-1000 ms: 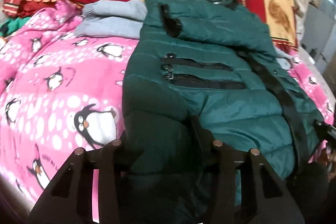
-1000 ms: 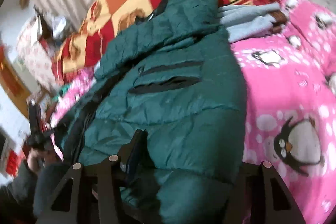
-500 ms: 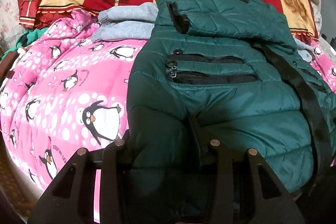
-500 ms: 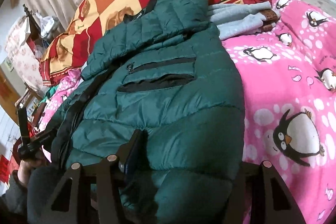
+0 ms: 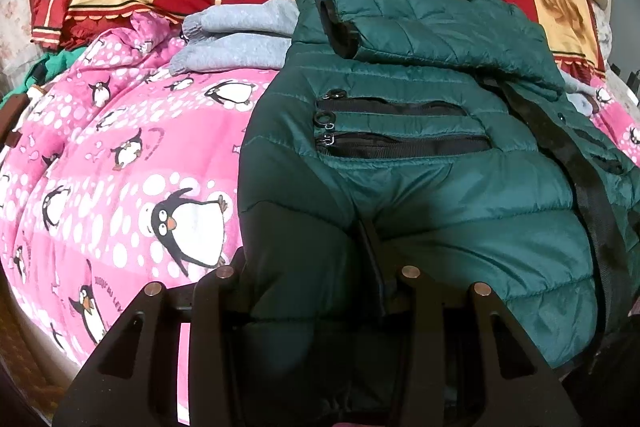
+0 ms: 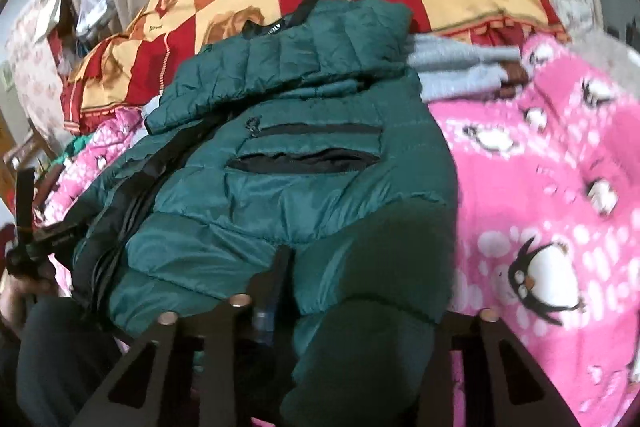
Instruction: Fold large clothes
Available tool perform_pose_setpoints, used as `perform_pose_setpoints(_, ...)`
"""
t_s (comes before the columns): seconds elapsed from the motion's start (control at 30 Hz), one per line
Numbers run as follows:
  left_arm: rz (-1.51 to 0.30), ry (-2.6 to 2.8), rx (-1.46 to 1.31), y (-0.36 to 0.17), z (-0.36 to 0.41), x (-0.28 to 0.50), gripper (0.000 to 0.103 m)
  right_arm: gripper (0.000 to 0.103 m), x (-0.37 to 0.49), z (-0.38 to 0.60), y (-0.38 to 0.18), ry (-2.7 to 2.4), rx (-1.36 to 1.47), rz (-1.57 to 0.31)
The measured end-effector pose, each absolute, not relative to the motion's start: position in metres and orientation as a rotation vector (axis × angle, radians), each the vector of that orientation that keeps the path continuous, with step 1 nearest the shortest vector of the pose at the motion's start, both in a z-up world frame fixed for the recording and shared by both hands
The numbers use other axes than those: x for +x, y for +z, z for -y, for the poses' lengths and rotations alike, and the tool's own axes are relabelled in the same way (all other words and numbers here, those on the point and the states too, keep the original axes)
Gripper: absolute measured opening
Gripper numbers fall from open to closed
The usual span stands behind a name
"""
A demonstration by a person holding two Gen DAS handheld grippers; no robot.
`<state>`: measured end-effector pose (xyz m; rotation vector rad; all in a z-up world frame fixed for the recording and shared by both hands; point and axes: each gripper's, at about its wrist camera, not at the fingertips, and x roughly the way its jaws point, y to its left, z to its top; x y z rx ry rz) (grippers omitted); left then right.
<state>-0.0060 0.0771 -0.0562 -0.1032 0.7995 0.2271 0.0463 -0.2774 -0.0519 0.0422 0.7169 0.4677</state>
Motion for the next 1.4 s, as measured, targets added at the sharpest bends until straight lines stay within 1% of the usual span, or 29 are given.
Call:
perform_pose_setpoints(0.03, -0.796, 0.219, -0.116, -0.056, -0.08, -0.007, 0.042, 0.022, 0.046, 0.278, -0.049, 0.472, 0.039, -0.71)
perform_pose_setpoints(0.13, -0.795, 0.174, -0.173, -0.056, -0.09, -0.009, 0.042, 0.02, 0.049, 0.28, -0.046, 0.485, 0.056, -0.715)
perform_pose_setpoints(0.2, -0.798, 0.121, -0.261, -0.055, -0.104, -0.01, 0.042, 0.02, 0.048, 0.28, -0.045, 0.487, 0.049, -0.71)
perform_pose_setpoints(0.3, -0.794, 0.062, -0.345, -0.055, -0.115, -0.014, 0.042, 0.023, 0.052, 0.287, -0.048, 0.495, 0.104, -0.732)
perform_pose_setpoints(0.37, -0.787, 0.036, -0.343, -0.056, -0.116, -0.015, 0.044, 0.025, 0.054, 0.291, -0.05, 0.502, 0.148, -0.741)
perform_pose_setpoints(0.43, -0.787, 0.027, -0.34, -0.055, -0.115, -0.015, 0.044, 0.027, 0.056, 0.294, -0.054, 0.502, 0.166, -0.752)
perform_pose_setpoints(0.47, -0.79, 0.027, -0.352, -0.054, -0.116, -0.015, 0.042, 0.027, 0.055, 0.293, -0.053, 0.506, 0.157, -0.748)
perform_pose_setpoints(0.5, -0.786, 0.031, -0.359, -0.052, -0.118, -0.016, 0.026, 0.025, 0.054, 0.291, -0.051, 0.504, 0.141, -0.747)
perform_pose_setpoints(0.53, -0.779, 0.036, -0.37, -0.05, -0.119, -0.018, 0.016, 0.021, 0.053, 0.289, -0.049, 0.505, 0.132, -0.746)
perform_pose_setpoints(0.6, -0.771, 0.027, -0.39, -0.043, -0.121, -0.02, 0.012, 0.017, 0.049, 0.285, -0.039, 0.503, 0.099, -0.736)
perform_pose_setpoints(0.73, -0.744, 0.007, -0.356, -0.026, -0.118, -0.033, 0.011, 0.015, 0.038, 0.281, -0.022, 0.512, 0.055, -0.718)
perform_pose_setpoints(1.13, -0.652, -0.046, -0.436, 0.022, -0.141, -0.093, 0.011, 0.015, -0.015, 0.302, 0.019, 0.589, 0.172, -0.646)
perform_pose_setpoints(1.4, -0.644, -0.1, -0.39, 0.027, -0.135, -0.147, 0.011, 0.015, -0.057, 0.325, 0.024, 0.638, 0.223, -0.654)
